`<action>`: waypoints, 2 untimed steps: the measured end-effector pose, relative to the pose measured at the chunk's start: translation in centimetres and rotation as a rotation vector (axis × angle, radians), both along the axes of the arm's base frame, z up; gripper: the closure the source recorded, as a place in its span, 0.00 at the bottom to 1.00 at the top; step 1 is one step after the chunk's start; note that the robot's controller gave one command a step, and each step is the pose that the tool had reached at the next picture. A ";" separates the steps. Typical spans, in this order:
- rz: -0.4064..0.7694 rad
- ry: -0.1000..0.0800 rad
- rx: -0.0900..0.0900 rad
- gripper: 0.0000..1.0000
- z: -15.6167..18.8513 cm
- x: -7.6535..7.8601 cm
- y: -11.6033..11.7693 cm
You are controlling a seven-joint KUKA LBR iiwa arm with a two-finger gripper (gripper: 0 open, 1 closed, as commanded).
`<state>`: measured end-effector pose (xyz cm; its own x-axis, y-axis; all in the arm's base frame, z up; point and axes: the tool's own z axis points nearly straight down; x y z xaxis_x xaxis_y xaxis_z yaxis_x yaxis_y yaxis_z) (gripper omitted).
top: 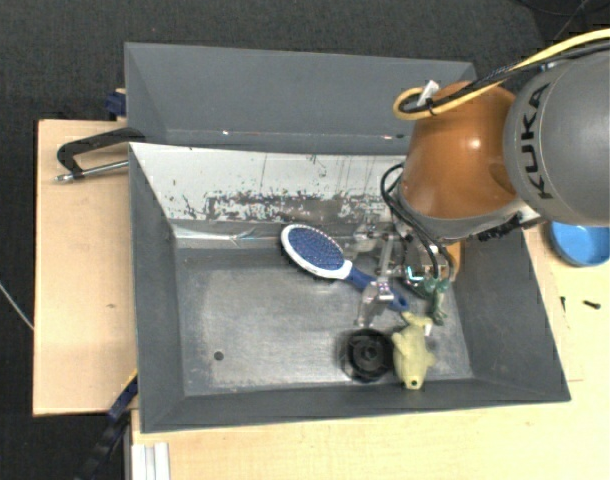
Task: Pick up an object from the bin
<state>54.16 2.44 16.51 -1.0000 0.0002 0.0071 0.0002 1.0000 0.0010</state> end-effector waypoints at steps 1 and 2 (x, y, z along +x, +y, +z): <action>-0.198 -0.022 0.000 0.00 -9.2 4.6 -1.5; -0.197 -0.018 0.000 0.00 -8.9 4.9 -1.4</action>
Offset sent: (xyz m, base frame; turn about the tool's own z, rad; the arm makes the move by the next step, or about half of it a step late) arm 0.0407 -0.0145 -0.0951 0.1970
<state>59.02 1.04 7.58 -0.9805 0.1961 -0.0108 0.1961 0.9806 0.0032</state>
